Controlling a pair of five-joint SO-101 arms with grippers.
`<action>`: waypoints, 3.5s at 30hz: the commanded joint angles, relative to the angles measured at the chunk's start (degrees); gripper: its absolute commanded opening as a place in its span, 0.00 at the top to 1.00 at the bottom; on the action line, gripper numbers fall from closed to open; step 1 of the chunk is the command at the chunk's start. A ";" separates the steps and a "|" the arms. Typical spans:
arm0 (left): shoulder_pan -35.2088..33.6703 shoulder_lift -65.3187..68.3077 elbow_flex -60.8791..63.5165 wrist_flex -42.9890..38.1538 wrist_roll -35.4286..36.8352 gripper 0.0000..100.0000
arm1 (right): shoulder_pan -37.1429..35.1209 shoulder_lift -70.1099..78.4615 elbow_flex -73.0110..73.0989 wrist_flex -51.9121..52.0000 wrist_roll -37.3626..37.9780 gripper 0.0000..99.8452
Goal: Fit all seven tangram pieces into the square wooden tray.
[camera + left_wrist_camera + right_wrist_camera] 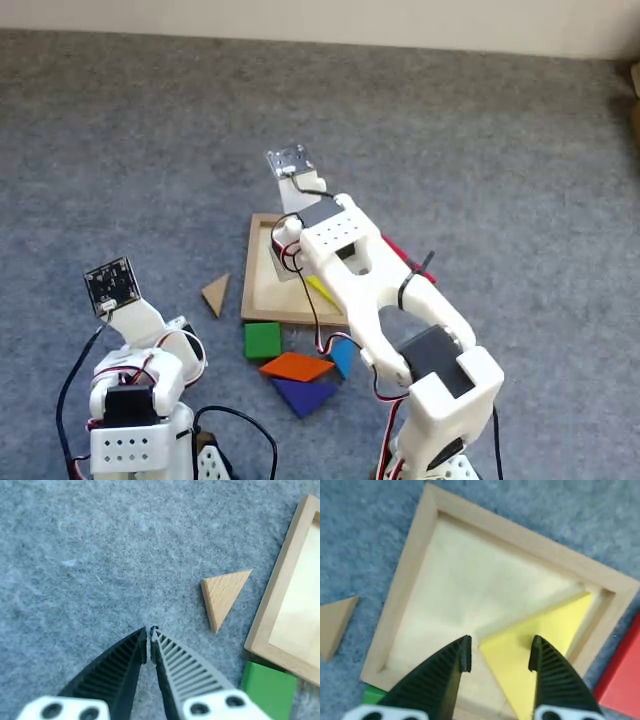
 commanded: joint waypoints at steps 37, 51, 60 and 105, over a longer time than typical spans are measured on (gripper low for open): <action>1.19 0.40 1.27 0.26 -0.35 0.96 | 5.14 -30.55 16.92 3.82 13.89 0.82; 1.19 0.40 1.27 0.26 -0.35 0.96 | 18.95 -28.35 18.77 3.74 31.65 0.69; 1.19 0.40 1.27 0.26 -0.35 0.96 | 19.03 -14.46 14.90 3.82 35.87 0.60; 1.19 0.40 1.27 0.26 -0.35 0.96 | 22.37 9.54 -5.05 4.26 35.69 0.72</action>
